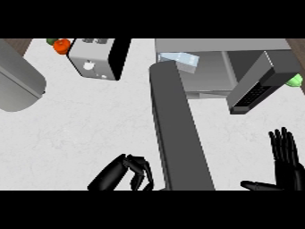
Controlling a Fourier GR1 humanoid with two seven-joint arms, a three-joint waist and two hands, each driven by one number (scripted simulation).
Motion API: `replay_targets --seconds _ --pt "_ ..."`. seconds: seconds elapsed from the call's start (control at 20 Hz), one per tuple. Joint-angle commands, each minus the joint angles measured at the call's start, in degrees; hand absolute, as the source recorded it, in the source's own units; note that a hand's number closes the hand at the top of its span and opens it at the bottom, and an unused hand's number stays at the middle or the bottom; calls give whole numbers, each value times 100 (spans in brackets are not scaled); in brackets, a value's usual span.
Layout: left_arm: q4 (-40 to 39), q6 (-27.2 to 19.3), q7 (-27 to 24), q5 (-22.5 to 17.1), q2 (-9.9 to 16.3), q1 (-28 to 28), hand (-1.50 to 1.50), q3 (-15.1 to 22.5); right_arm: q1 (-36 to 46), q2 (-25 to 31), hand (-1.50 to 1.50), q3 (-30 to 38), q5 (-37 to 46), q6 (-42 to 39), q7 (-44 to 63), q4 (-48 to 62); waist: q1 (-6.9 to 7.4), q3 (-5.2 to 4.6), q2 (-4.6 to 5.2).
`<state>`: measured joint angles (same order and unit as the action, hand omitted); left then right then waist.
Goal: Pick up the milk, place it into the microwave and close the microwave
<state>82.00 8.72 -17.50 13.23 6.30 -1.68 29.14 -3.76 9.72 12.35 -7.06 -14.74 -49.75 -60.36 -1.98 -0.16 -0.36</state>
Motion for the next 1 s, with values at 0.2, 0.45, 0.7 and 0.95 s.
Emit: replay_targets --seconds 0.2,0.45,0.7,0.95 --pt "-1417 -905 155 -305 -618 1296 150 1033 -1252 17 -150 -247 -548 -430 964 -2367 -60 -4 43" --pt "-2319 -1764 -247 -1007 -625 1887 150 1883 -1790 149 -150 -303 -923 -913 1072 -3274 -164 -8 65" --pt "-2504 -2684 86 -1719 -628 2741 150 2703 -1740 281 -150 -311 -1073 -865 1532 -3732 -302 -12 98" --pt "-2461 -3056 326 -2426 -627 3222 150 2831 -1723 425 -150 -340 -1135 -1004 1634 -3922 -650 -19 166"
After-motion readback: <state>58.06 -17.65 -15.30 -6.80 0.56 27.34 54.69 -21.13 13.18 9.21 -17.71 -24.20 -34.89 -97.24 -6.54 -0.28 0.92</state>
